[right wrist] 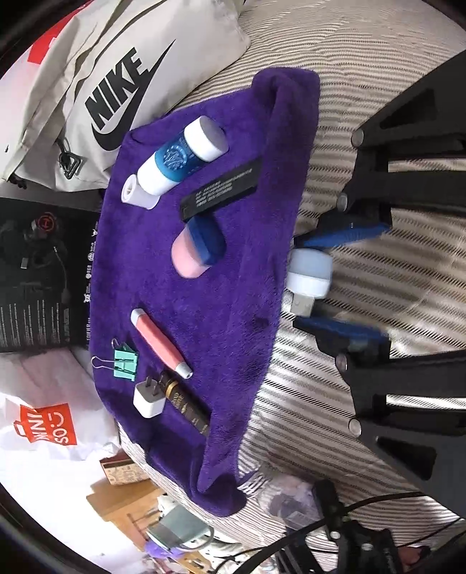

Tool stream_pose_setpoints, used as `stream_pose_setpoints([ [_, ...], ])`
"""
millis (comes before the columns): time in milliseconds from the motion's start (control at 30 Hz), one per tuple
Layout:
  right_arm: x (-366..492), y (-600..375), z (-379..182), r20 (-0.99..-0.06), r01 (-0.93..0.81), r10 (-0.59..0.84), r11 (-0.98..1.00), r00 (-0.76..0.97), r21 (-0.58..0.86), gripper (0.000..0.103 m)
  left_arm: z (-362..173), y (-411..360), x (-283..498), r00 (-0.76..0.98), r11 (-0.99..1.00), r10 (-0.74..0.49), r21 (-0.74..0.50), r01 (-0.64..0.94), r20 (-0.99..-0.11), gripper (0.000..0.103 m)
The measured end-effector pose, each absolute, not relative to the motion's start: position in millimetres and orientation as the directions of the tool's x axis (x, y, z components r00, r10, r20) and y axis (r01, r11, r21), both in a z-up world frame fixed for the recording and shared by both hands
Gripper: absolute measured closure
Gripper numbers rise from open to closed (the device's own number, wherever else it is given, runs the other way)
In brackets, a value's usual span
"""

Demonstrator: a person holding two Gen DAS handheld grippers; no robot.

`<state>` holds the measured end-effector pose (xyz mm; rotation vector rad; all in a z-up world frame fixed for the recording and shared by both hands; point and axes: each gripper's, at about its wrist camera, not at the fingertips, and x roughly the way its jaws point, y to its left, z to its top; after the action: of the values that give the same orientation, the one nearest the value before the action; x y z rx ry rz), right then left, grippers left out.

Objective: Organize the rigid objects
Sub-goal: 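Close the right tool on the white USB light while the left tool holds the pill bottle, then carry the pill bottle and the USB light over the towel with both tools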

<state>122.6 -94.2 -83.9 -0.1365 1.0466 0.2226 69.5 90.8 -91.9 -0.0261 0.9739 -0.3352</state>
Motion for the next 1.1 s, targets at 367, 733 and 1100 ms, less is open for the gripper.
stream_pose_setpoints([
  [367,107,-117,-83,-0.87,-0.235,0.103,0.972,0.483,-0.015,0.066,-92,91,70,0.515,0.951,-0.281,-0.162,0.263,-0.81,0.064],
  [733,95,-127,-71,-0.864,-0.29,0.206,0.954,0.459,0.073,0.067,-87,93,73,0.515,0.959,-0.251,-0.14,0.245,-0.82,0.064],
  [1100,96,-134,-62,-0.859,-0.336,0.26,0.935,0.441,0.11,0.066,-71,84,79,0.526,0.96,-0.242,-0.124,0.251,-0.816,0.064],
])
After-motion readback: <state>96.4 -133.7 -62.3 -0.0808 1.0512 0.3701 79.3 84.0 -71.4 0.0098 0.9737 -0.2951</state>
